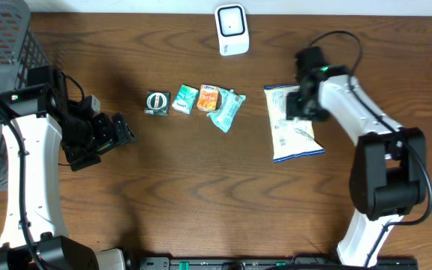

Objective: Scan the item barcode
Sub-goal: 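Regrasp the snack bag's upper edge with the right gripper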

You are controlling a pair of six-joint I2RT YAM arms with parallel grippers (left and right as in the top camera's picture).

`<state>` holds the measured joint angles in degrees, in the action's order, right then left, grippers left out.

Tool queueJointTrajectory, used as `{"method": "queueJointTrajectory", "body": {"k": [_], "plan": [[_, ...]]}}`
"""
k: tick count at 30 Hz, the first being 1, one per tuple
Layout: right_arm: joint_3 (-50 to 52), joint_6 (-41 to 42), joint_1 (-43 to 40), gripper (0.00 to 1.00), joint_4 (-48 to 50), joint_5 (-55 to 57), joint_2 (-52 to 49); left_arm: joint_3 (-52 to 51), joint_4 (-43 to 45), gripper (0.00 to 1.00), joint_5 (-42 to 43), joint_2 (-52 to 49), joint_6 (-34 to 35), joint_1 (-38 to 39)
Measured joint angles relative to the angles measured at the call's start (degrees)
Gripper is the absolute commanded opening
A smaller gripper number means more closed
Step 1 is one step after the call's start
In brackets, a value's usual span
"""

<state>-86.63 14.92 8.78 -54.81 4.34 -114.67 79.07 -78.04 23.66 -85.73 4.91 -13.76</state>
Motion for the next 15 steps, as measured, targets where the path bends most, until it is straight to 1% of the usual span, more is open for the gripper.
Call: {"method": "queueJointTrajectory", "body": {"k": [1, 2, 3, 6, 9, 11, 13, 15], "plan": [[-1.53, -0.02, -0.98, 0.89, -1.03, 0.13, 0.0, 0.02, -0.07, 0.98, 0.02, 0.0, 0.0, 0.0], [-3.19, -0.22, -1.7, 0.92, -2.99, 0.22, 0.0, 0.02, 0.0, 0.98, 0.02, 0.0, 0.0, 0.0], [-5.49, -0.44, -2.75, 0.99, -5.4, 0.13, -0.02, 0.0, -0.07, 0.98, 0.02, 0.0, 0.0, 0.0], [-9.75, -1.62, -5.05, 0.99, -8.61, -0.87, 0.2, 0.0, -0.09, 0.98, 0.02, 0.0, 0.0, 0.0], [-9.99, -3.82, -6.47, 0.99, -9.03, -3.96, 0.2, 0.0, -0.04, 0.98, 0.02, 0.0, 0.0, 0.0], [-9.05, -5.16, -7.08, 0.99, -8.31, -6.88, 0.2, 0.0, -0.04, 0.98, 0.02, 0.0, 0.0, 0.0], [-7.34, -6.97, -7.74, 0.99, -5.51, -10.43, 0.24, 0.0, -0.07, 0.98, 0.02, 0.0, 0.0, 0.0], [-3.32, -8.28, -8.66, 0.99, -1.16, -16.02, 0.17, 0.0, -0.02, 0.98, 0.0, 0.0, 0.0, 0.0]]}}
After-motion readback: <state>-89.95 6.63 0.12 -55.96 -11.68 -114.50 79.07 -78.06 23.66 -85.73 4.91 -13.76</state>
